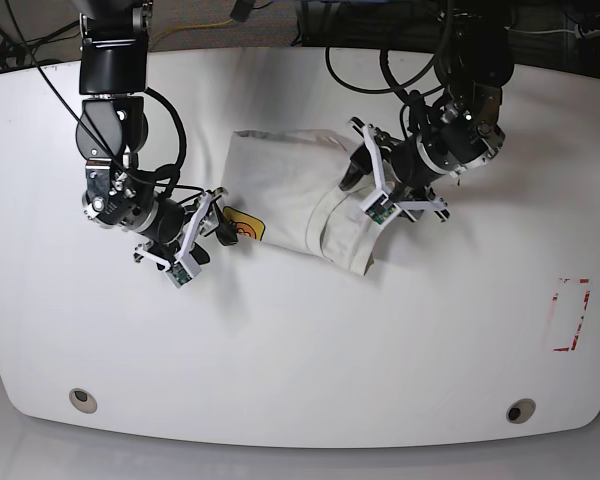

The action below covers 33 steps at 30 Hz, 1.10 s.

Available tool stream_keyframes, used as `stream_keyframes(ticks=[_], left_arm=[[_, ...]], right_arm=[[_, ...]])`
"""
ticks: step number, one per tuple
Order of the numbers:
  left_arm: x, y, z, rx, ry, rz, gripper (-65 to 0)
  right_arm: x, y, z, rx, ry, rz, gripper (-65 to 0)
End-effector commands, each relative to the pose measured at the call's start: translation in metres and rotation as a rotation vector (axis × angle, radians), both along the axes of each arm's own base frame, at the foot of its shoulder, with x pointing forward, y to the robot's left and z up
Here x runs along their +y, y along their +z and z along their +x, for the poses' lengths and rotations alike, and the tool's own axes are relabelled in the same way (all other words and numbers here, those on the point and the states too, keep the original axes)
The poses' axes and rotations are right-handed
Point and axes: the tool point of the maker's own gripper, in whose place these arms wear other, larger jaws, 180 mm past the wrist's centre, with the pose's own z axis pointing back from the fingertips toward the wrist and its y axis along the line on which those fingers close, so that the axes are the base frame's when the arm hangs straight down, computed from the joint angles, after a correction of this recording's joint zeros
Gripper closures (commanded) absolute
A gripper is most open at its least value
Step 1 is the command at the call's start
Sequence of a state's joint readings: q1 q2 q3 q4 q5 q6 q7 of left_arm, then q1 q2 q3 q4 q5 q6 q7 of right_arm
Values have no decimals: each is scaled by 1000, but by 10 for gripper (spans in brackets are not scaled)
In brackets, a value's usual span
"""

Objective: Fold the T-shirt properly
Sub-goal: 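Fold the bundle over with both grippers, rolling it onto itself, then grasp the folded bundle with the left gripper and release the right gripper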

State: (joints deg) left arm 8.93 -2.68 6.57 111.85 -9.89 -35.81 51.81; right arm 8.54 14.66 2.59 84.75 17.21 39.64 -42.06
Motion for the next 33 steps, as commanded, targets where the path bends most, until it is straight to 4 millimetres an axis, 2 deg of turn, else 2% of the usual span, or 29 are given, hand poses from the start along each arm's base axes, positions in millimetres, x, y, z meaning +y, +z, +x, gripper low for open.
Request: stream_keyframes(ticks=[1,5,8,10,13,19,25,29,33], left_arm=[[-14,6,-3,-19,-24,-49,-275],[-17,-8,-6,13,-23,-74,-276],[-13,-23,-3,51,-19,-62,-276],[-1,-30,11,56,-16,-25,-275],[8,-34,25,55,-11,1,-275],[15,-27,53,28,-2,22,-276],[36,-20,91,-19,16,123,-276],[39,1,109,-78,23,133,-276],[35,26,115,-152,19,128,-278]], right_arm=[[7,12,15,-78,-5,11,-328],[3,-12,16,-65,-15,-44,-327],[2,-17,13,-75,-11,-50,-327],[2,-25,3,-56,-7,-59,-327],[4,-24,-6,-62,2,-64,-327],[12,-36,-41,-32,21,-59,-327],[42,-53,-71,32,21,15,-327],[71,-45,-86,26,20,80,-327],[108,-31,-93,8,53,149,-327]])
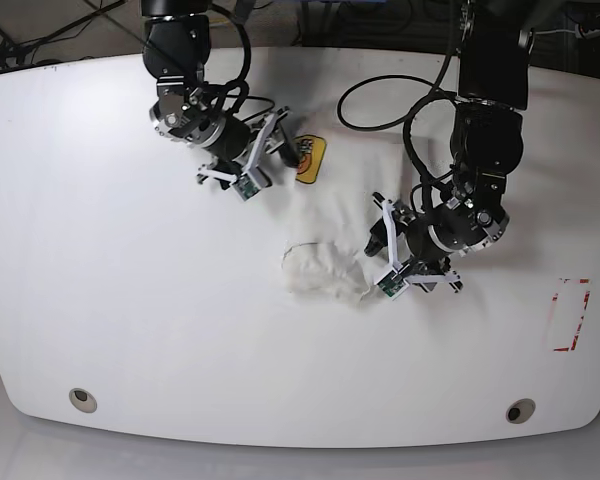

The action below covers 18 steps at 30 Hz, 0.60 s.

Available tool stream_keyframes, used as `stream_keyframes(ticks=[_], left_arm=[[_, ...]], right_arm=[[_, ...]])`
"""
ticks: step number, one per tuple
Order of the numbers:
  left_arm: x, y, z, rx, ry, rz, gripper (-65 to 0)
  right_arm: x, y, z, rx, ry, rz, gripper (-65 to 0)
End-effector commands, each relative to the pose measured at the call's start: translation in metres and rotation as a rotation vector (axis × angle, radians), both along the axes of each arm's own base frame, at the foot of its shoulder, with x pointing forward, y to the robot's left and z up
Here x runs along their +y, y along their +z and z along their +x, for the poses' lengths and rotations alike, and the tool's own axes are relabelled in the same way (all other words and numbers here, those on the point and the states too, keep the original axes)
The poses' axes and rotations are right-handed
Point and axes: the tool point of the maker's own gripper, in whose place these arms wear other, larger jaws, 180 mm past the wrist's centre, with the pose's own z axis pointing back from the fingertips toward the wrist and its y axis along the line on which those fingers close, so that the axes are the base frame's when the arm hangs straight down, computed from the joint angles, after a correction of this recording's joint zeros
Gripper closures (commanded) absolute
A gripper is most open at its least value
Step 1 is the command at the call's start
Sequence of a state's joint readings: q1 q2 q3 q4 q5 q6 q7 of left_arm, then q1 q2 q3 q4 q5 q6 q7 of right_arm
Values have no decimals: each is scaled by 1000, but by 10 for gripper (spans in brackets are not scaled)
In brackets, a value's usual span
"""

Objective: Fold the T-shirt properly
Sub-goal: 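Grasp the folded bundle with the left gripper and release the right gripper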

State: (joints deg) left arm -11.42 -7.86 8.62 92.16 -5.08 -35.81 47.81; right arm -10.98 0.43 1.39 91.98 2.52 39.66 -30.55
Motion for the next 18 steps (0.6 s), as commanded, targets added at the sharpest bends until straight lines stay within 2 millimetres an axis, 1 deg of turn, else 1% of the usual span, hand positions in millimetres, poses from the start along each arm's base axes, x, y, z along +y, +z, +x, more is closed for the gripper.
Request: stream_keyframes(ticks=[1,3,6,9,12,15,17,18], left_arm=[[-7,31,10,-92,-13,-31,-278],[-9,44,9,-131,-19,-36,-278],[-14,41,-4,-128,-25,-48,-279],[-17,39,-17,-123,-17,-62,-279],[-20,30,-23,-88,69,-120,-287],[-20,11,-31,-29,133,-147,-364],[-18,-8,-38,23,147,-147,-436],[-19,-13,-40,34,148,-151,-447]], right_arm=[[24,21,8,-59,36,44,-327],[38,19,2,-36,78,40,-327],[47,23,6,-43,108,39,-327],[49,25,6,-49,114,40,-327],[45,26,9,-54,111,33,-327],[43,25,10,-55,110,27,-327],[32,23,11,-55,105,4,-327],[29,22,12,-54,100,-3,-327]])
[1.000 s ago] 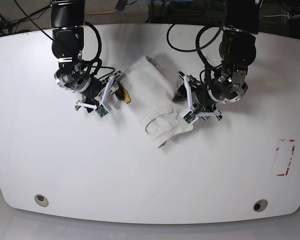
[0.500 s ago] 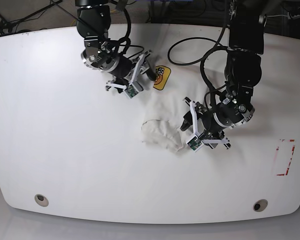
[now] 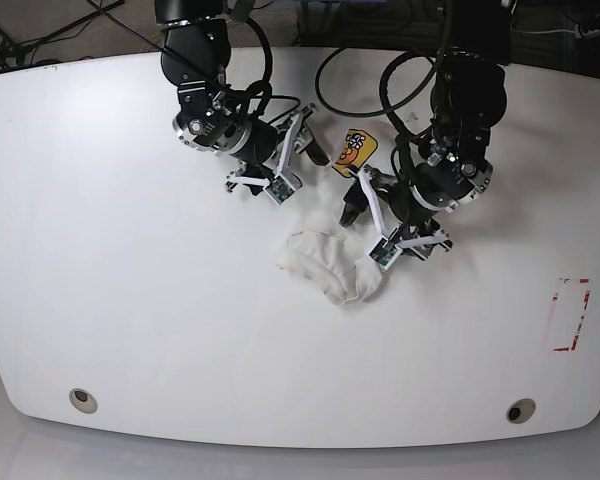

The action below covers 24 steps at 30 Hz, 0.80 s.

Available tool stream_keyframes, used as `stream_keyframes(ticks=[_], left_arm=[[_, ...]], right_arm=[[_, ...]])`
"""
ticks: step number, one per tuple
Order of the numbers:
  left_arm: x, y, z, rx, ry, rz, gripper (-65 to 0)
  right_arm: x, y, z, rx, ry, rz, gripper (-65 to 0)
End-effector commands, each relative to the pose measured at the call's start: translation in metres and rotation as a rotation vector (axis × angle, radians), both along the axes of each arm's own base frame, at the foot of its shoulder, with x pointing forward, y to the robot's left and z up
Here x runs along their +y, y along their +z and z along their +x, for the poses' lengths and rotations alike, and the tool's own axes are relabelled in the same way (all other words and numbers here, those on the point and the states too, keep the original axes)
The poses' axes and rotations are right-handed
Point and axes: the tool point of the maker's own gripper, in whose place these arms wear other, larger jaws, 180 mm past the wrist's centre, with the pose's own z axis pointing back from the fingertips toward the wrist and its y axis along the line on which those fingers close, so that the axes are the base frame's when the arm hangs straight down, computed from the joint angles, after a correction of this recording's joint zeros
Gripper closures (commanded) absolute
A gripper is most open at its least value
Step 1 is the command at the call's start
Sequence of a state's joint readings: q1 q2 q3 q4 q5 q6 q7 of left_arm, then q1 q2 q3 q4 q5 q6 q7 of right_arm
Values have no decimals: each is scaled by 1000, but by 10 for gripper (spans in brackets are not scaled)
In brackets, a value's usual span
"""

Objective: Fold the T-shirt properly
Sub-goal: 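Grasp the folded bundle with the left gripper and release the right gripper, then carry the bundle with the left gripper to the table's edge and drop it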

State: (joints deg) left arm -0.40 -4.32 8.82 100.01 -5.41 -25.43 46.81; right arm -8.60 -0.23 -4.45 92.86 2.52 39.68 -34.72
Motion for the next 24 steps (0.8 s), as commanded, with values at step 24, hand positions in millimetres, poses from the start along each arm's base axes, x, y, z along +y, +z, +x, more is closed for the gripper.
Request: stream_keyframes(ticks=[24], left_arm=[[264,-34,23,101,434,237,-456]], right_arm=[[-79,56,33,-159,-192,-91,-327]])
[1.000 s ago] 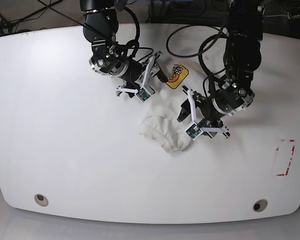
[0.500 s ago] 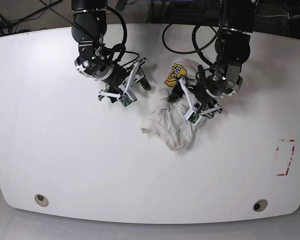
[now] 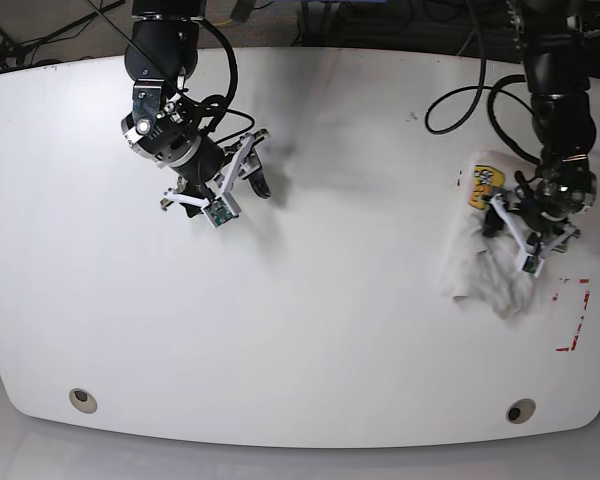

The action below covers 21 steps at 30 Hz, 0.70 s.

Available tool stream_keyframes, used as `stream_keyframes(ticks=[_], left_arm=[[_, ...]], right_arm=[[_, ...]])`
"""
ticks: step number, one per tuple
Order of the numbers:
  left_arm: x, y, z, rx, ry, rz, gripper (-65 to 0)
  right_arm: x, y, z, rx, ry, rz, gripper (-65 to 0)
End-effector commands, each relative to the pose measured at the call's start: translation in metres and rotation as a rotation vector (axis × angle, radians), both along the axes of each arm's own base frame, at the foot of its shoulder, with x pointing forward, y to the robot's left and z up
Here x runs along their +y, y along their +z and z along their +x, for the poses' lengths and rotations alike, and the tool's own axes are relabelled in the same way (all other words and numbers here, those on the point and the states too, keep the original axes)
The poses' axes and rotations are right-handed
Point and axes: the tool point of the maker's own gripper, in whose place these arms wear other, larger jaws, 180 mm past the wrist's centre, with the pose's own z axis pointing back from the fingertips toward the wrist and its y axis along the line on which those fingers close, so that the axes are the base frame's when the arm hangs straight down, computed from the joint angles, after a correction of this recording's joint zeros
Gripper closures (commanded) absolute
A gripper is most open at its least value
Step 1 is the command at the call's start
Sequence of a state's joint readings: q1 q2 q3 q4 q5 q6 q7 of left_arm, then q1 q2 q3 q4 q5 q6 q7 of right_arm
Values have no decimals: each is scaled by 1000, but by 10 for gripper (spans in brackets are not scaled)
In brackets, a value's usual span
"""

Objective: Fold the T-shirt properly
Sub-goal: 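Carry the bundle with the left gripper to the table's edge and drop it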

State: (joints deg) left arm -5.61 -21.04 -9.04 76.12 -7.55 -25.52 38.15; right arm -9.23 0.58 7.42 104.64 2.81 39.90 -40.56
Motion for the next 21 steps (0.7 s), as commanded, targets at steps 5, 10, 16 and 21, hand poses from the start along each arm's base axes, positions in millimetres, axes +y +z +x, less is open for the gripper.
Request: stream_keyframes(ticks=[5,10,16,21], left_arm=[[120,22,-30,55,179,166,-454],[179,21,-63,58,289,188,-457],[226,23,-105,39,363,215,-457],[235,31,-123,34,359,174,-454]], right_arm=[[-2,18,0,-61,7,-2,-327],[-2,17,-1,-60,7,0,-327],[-2,22,-2,-72,8,-3,-327],[-2,22,-2,-72,8,-3,-327]])
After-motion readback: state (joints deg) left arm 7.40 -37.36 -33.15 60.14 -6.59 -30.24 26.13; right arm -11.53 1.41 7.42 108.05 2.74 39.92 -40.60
